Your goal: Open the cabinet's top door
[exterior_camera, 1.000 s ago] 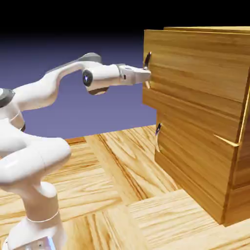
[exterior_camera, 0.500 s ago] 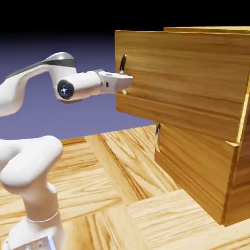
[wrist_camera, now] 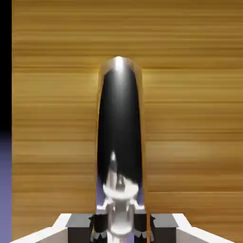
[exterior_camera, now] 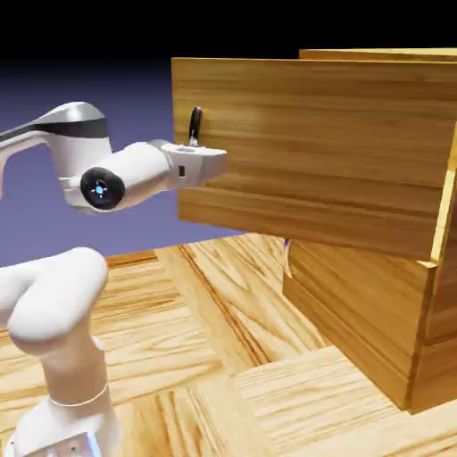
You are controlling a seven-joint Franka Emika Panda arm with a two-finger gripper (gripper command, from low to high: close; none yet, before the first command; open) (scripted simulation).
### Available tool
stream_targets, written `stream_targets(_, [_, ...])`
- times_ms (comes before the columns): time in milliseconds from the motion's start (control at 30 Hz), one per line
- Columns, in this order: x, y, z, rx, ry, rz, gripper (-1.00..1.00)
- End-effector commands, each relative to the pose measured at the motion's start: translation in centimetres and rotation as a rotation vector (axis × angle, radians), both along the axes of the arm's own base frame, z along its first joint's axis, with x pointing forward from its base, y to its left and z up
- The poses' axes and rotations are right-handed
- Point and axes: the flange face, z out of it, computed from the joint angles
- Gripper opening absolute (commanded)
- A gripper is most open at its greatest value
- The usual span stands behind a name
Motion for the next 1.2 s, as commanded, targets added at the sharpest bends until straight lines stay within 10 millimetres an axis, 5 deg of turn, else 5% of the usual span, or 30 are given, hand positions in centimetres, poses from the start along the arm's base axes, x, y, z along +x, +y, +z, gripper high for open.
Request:
stream_targets(0, [-0.3, -0.5, 0.0, 0.0, 0.0, 0.011, -1.0])
stream_targets(567, [-4.2, -10.9, 0.0, 0.0, -0.001, 0.236, -1.0])
stream_targets(1167, [-5.3, -29.2, 0.0, 0.0, 0.0, 0.61, -1.0])
